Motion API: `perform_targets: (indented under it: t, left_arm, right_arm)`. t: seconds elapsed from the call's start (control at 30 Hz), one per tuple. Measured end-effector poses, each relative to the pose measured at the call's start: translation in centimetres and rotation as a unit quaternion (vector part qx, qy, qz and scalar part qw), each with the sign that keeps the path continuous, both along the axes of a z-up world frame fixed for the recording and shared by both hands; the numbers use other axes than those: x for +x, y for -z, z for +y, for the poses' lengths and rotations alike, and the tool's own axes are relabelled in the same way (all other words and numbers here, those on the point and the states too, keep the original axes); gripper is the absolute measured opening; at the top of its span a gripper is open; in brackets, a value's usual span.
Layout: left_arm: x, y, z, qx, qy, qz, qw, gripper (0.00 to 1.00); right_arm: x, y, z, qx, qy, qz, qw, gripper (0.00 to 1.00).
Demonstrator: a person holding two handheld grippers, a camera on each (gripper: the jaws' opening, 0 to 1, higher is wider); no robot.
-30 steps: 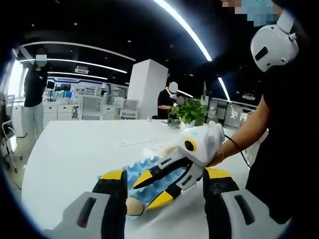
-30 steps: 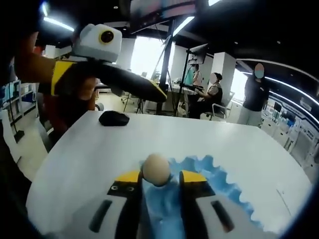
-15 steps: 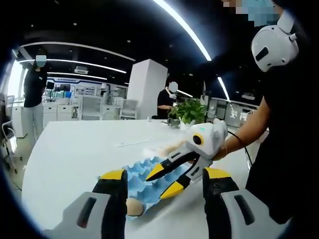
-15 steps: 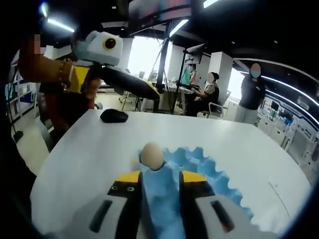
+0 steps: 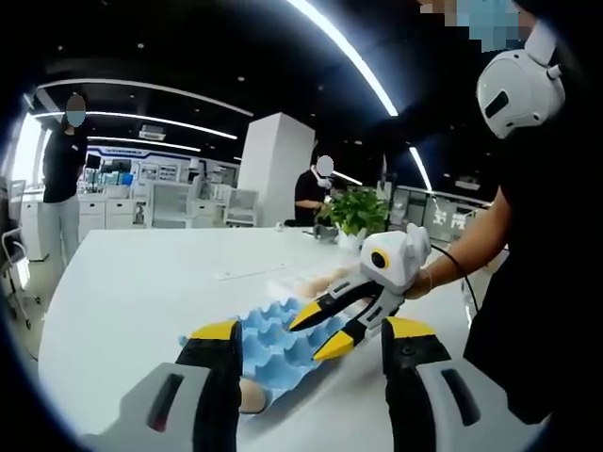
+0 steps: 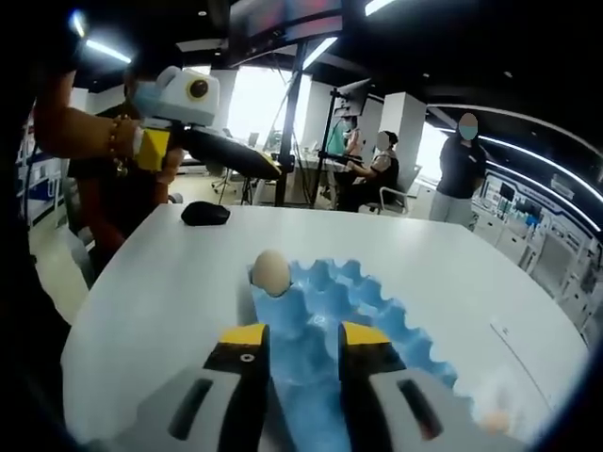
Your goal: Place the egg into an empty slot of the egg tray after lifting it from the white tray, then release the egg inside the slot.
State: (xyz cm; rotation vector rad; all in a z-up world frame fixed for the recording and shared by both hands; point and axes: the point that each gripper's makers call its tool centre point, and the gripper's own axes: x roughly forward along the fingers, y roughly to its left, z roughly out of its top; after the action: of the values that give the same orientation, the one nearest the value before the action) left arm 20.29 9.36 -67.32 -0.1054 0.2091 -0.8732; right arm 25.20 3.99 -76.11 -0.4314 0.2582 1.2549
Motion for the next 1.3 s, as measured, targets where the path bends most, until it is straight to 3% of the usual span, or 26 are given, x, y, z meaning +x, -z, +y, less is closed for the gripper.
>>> perform_targets:
  t: [0.7,1.3]
  left_arm:
    - [0.0,-0.2,0.2,0.000,-0.003,-0.001,1.0000,0.60]
    - [0.3,-0.4,-0.2,0.001,0.002,-0.004,1.0000,0.58]
  right_arm:
    - [0.2,-0.4,-6.7,-0.015,0.053,-0.004,0.9985,0.29]
    - [1.9,0.5,-16.0,-0.058,0.141,-0.004,0.9882,0.29]
